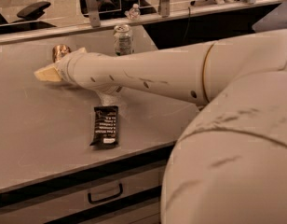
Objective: Pick orange can
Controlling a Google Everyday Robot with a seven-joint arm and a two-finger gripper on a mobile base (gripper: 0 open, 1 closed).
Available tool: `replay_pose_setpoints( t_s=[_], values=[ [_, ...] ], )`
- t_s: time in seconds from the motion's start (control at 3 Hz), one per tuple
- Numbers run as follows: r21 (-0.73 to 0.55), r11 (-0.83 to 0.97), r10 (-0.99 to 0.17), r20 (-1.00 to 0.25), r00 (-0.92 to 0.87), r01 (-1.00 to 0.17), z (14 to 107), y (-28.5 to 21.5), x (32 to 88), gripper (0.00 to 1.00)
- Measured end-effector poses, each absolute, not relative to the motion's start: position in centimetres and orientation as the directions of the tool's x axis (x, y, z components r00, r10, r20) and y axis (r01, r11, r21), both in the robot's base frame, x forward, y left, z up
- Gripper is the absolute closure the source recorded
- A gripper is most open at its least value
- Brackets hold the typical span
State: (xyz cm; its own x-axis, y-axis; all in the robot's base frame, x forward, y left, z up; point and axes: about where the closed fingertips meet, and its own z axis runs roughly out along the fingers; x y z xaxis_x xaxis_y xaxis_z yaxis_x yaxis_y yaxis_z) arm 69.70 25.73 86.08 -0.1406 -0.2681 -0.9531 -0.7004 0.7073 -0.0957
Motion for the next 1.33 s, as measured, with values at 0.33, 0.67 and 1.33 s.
replay_pose_setpoints(
  t_s=[0.33, 0.67, 1.33],
  values=[
    [-0.095, 0.708, -0.266, -0.954, -0.139, -0.699, 86.2, 26.3, 69.7, 0.38],
    [-0.096, 0.705, -0.264, -0.955, -0.135, -0.703, 86.5, 26.8, 69.7, 0.61],
    [-0.098, 0.696, -0.263, -0.957, -0.125, -0.712, 87.0, 27.4, 69.6, 1.0]
  ],
)
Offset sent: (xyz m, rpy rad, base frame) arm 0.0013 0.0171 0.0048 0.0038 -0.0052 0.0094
